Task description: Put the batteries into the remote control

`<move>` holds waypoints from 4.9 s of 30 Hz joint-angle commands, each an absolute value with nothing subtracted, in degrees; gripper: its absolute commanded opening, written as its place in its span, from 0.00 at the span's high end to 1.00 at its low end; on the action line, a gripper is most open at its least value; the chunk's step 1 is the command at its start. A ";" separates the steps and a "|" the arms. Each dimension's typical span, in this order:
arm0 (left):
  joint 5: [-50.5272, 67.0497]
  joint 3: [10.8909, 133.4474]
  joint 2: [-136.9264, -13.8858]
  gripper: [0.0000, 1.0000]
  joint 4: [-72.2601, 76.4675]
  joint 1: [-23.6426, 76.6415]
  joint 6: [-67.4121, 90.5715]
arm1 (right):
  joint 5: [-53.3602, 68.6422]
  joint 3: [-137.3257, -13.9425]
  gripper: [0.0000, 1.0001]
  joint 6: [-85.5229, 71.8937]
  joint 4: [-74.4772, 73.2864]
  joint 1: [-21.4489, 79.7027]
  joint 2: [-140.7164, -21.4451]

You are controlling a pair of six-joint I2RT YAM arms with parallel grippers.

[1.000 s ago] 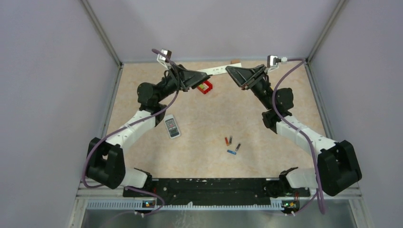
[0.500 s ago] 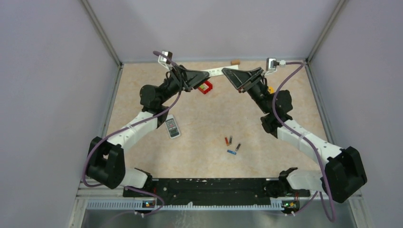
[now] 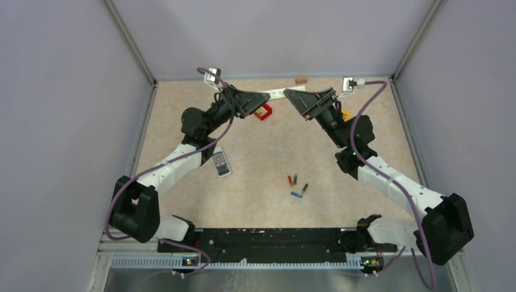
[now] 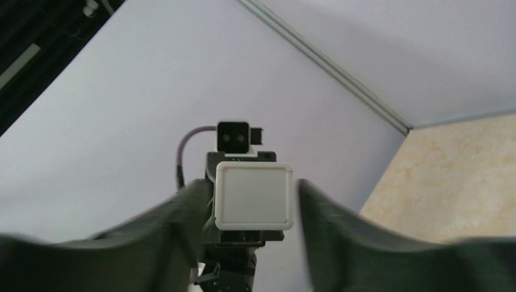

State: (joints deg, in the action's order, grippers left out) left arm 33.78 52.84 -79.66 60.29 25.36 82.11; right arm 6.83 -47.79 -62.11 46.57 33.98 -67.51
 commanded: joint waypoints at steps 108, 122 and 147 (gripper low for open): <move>77.98 70.64 -69.44 1.00 29.59 10.68 24.95 | 40.80 -51.30 0.63 -81.53 43.67 27.48 -71.84; 80.11 71.65 -68.95 1.00 15.32 9.07 12.65 | 43.33 -55.80 0.86 -74.66 25.19 27.49 -71.78; 79.44 70.21 -70.20 1.00 12.01 7.73 11.12 | 44.43 -49.37 0.83 -91.58 52.70 27.51 -78.22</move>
